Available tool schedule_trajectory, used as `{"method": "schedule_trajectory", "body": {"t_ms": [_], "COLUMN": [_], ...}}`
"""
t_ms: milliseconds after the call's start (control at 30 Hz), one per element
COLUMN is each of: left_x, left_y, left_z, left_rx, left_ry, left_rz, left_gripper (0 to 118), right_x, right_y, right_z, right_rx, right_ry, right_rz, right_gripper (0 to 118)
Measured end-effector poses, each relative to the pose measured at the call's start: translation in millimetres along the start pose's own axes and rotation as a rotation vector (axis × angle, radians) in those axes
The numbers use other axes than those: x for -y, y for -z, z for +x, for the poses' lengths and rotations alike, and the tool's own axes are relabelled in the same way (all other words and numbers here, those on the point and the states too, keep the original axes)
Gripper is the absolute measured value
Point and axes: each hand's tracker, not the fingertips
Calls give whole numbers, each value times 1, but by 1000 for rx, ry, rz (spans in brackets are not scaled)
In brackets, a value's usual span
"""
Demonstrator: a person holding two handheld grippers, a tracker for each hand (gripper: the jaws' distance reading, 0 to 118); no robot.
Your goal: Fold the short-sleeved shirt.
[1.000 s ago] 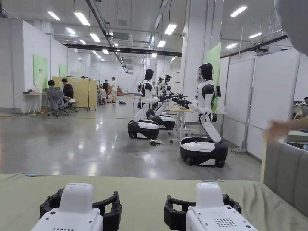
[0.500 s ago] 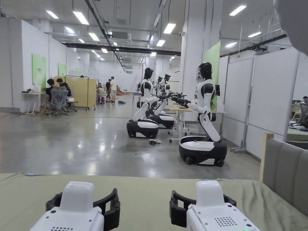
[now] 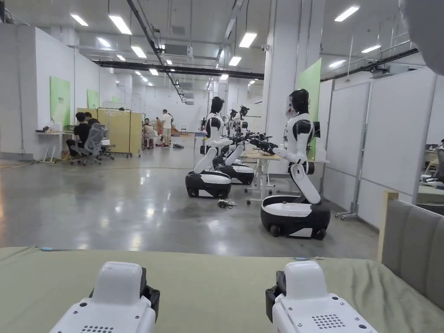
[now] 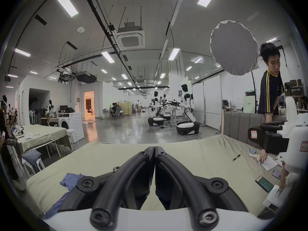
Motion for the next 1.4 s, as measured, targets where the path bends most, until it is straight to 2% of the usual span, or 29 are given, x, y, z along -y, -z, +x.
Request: {"method": "schedule_trajectory", "body": {"t_ms": [133,233,500,600,667,767,800,900,967,1000,1067,1100,1133,1167,1200,1267,1400], "left_x": [-1,1,15,25,35,57,72,125,157,167,183,186,188,189,194,202,246], "left_y": [-8,-18,-62,-79,-81,-49,-30,19,49,60,81,91,101,108,118,138,176], "left_z": [-21,-47,-141,-174,-201,-232,-244,-271,-276,-275,-276,-275,-272,-268,-265,-260,-266], "left_rx": [-57,-114,-356,-428,-431,-366,-315,-168,-178,-206,-178,-159,-184,-193,-236,-240,-221], "left_ry": [5,-3,-14,-27,-52,-71,-109,-310,-278,-233,-231,-235,-210,-187,-123,-89,-206], "left_rz": [5,4,-43,-88,-163,-458,-552,-676,-797,-807,-813,-808,-794,-778,-760,-740,-874], "left_gripper": [4,4,4,4,4,4,4,4,4,4,6,22,65,92,100,100,100], "right_x": [-3,-6,-10,-6,-3,5,10,22,33,38,46,50,53,56,59,64,73], "right_y": [3,9,22,21,22,30,34,48,57,62,72,78,85,91,96,105,118], "right_z": [-9,-33,-155,-192,-206,-218,-220,-226,-229,-231,-234,-236,-237,-239,-240,-244,-249], "right_rx": [-22,-84,-367,-415,-448,-458,-458,-476,-473,-465,-460,-455,-451,-447,-443,-439,-440], "right_ry": [13,30,5,-16,-14,-31,-34,-32,-46,-58,-69,-72,-73,-73,-71,-69,-84], "right_rz": [6,1,3,10,1,-19,-30,-86,-104,-118,-141,-152,-162,-172,-180,-193,-219], "right_gripper": [0,0,0,0,0,0,0,0,0,0,0,0,0,0,0,0,0]}}
